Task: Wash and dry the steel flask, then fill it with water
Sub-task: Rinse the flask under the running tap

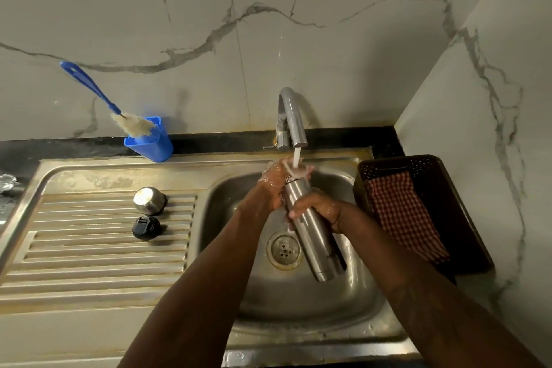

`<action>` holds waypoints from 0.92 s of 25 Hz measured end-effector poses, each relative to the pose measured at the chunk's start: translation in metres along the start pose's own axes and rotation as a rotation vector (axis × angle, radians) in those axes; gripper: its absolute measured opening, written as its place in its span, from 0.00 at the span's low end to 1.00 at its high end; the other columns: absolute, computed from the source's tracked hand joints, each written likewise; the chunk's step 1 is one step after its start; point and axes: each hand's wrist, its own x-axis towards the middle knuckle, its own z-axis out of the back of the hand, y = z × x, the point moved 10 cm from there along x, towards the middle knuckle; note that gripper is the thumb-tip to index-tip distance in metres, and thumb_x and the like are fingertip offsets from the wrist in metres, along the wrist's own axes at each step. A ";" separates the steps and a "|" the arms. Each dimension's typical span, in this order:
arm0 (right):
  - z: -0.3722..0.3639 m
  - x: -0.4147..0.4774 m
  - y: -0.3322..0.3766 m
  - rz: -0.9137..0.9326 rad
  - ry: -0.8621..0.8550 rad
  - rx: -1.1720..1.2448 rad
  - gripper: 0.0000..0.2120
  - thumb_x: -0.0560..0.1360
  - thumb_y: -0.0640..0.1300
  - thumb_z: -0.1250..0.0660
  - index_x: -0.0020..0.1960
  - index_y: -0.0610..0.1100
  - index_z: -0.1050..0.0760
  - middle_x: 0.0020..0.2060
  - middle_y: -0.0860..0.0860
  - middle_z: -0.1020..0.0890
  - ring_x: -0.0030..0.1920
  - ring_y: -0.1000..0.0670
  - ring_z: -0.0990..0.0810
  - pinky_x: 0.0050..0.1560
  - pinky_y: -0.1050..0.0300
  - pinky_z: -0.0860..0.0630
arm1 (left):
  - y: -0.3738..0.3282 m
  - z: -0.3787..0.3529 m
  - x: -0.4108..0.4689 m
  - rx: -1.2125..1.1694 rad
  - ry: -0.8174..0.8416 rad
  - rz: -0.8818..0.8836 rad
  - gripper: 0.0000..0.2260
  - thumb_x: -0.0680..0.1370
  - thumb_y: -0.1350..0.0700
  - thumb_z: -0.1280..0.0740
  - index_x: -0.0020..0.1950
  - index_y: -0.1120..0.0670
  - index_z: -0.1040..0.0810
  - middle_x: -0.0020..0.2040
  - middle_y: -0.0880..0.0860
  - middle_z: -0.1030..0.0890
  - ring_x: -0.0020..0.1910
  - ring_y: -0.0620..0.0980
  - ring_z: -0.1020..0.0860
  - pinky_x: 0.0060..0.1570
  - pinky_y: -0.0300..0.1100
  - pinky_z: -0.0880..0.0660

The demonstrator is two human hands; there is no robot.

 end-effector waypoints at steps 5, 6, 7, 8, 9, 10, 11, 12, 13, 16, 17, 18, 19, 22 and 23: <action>0.025 0.001 0.016 0.056 -0.718 -0.699 0.28 0.59 0.60 0.24 0.56 0.51 0.21 0.46 0.55 0.18 0.50 0.49 0.17 0.47 0.57 0.20 | -0.011 0.033 -0.008 0.241 -0.482 -0.199 0.13 0.80 0.66 0.30 0.42 0.50 0.24 0.41 0.49 0.21 0.45 0.50 0.18 0.36 0.31 0.22; 0.026 0.003 0.016 0.131 -0.749 -0.692 0.26 0.63 0.61 0.25 0.57 0.51 0.22 0.46 0.57 0.19 0.52 0.50 0.17 0.45 0.62 0.24 | -0.024 0.026 -0.013 0.282 -0.513 -0.285 0.12 0.79 0.64 0.28 0.41 0.49 0.23 0.40 0.48 0.21 0.42 0.46 0.19 0.36 0.30 0.23; 0.024 -0.002 0.016 0.157 -0.758 -0.682 0.23 0.68 0.60 0.25 0.59 0.51 0.22 0.47 0.56 0.19 0.54 0.50 0.18 0.47 0.63 0.27 | -0.032 0.014 -0.019 0.374 -0.505 -0.342 0.10 0.76 0.60 0.23 0.41 0.50 0.22 0.39 0.47 0.19 0.40 0.44 0.19 0.39 0.30 0.23; 0.028 -0.001 0.016 0.179 -0.759 -0.698 0.22 0.73 0.57 0.25 0.62 0.50 0.22 0.50 0.54 0.18 0.56 0.50 0.19 0.51 0.61 0.27 | -0.037 0.000 -0.022 0.478 -0.457 -0.388 0.09 0.73 0.55 0.19 0.41 0.51 0.19 0.39 0.47 0.17 0.39 0.43 0.17 0.42 0.33 0.21; 0.030 0.000 0.018 0.197 -0.740 -0.737 0.22 0.75 0.55 0.26 0.65 0.48 0.22 0.55 0.51 0.17 0.59 0.48 0.20 0.56 0.59 0.27 | -0.036 -0.008 -0.026 0.540 -0.404 -0.431 0.11 0.70 0.52 0.17 0.42 0.53 0.17 0.39 0.48 0.15 0.39 0.44 0.16 0.43 0.35 0.20; 0.031 -0.003 0.020 0.250 -0.731 -0.697 0.22 0.75 0.53 0.25 0.66 0.48 0.22 0.57 0.49 0.16 0.61 0.48 0.19 0.60 0.56 0.26 | -0.033 -0.013 -0.030 0.534 -0.349 -0.473 0.12 0.68 0.51 0.16 0.43 0.54 0.16 0.39 0.49 0.14 0.38 0.44 0.15 0.42 0.36 0.19; 0.030 -0.009 0.026 0.332 -0.718 -0.608 0.22 0.73 0.52 0.23 0.65 0.49 0.21 0.57 0.50 0.16 0.60 0.49 0.19 0.61 0.54 0.24 | -0.030 -0.012 -0.033 0.509 -0.317 -0.506 0.13 0.67 0.52 0.15 0.44 0.55 0.15 0.39 0.50 0.13 0.38 0.45 0.14 0.41 0.36 0.18; 0.031 -0.013 0.029 0.390 -0.739 -0.544 0.22 0.71 0.51 0.22 0.63 0.51 0.21 0.55 0.52 0.15 0.58 0.51 0.18 0.60 0.51 0.22 | -0.026 -0.009 -0.034 0.481 -0.295 -0.529 0.14 0.67 0.52 0.15 0.45 0.55 0.15 0.40 0.51 0.13 0.39 0.46 0.14 0.41 0.37 0.18; 0.032 -0.018 0.033 0.423 -0.774 -0.494 0.20 0.70 0.50 0.21 0.60 0.51 0.20 0.52 0.55 0.16 0.56 0.52 0.18 0.58 0.51 0.21 | -0.025 -0.007 -0.035 0.467 -0.272 -0.555 0.15 0.66 0.53 0.14 0.46 0.56 0.15 0.41 0.52 0.13 0.40 0.46 0.14 0.42 0.37 0.17; 0.033 -0.009 0.023 0.315 -0.746 -0.430 0.21 0.69 0.45 0.19 0.58 0.53 0.23 0.51 0.57 0.19 0.55 0.52 0.19 0.56 0.55 0.22 | -0.029 -0.004 -0.039 0.523 -0.254 -0.596 0.17 0.66 0.50 0.15 0.50 0.52 0.15 0.44 0.49 0.13 0.44 0.45 0.14 0.48 0.41 0.16; 0.028 -0.003 0.019 0.266 -0.686 -0.424 0.24 0.65 0.46 0.18 0.57 0.54 0.24 0.52 0.58 0.18 0.56 0.52 0.18 0.57 0.54 0.21 | -0.028 0.002 -0.036 0.542 -0.269 -0.578 0.16 0.66 0.49 0.15 0.49 0.50 0.15 0.44 0.49 0.13 0.44 0.45 0.14 0.49 0.42 0.16; 0.028 -0.001 0.018 0.245 -0.683 -0.438 0.26 0.63 0.47 0.17 0.57 0.54 0.22 0.52 0.57 0.16 0.57 0.50 0.17 0.58 0.52 0.20 | -0.027 0.006 -0.035 0.556 -0.269 -0.559 0.16 0.67 0.49 0.15 0.49 0.50 0.15 0.44 0.48 0.13 0.44 0.45 0.14 0.49 0.41 0.16; 0.030 -0.001 0.018 0.251 -0.696 -0.458 0.26 0.62 0.47 0.18 0.58 0.54 0.20 0.53 0.55 0.15 0.57 0.49 0.17 0.59 0.49 0.20 | -0.025 0.006 -0.036 0.583 -0.262 -0.547 0.16 0.66 0.50 0.15 0.50 0.51 0.15 0.44 0.48 0.13 0.44 0.43 0.14 0.49 0.39 0.17; 0.029 0.002 0.025 0.251 -0.691 -0.456 0.23 0.65 0.43 0.17 0.58 0.49 0.18 0.54 0.51 0.14 0.58 0.47 0.17 0.61 0.46 0.20 | -0.026 0.008 -0.034 0.672 -0.261 -0.527 0.18 0.67 0.48 0.16 0.52 0.51 0.15 0.44 0.46 0.14 0.44 0.40 0.16 0.46 0.30 0.21; 0.026 0.001 0.026 0.233 -0.691 -0.434 0.24 0.65 0.44 0.17 0.59 0.49 0.18 0.54 0.51 0.15 0.59 0.47 0.17 0.62 0.47 0.20 | -0.028 0.008 -0.035 0.686 -0.262 -0.528 0.18 0.67 0.47 0.16 0.52 0.50 0.15 0.45 0.45 0.14 0.44 0.39 0.16 0.47 0.30 0.21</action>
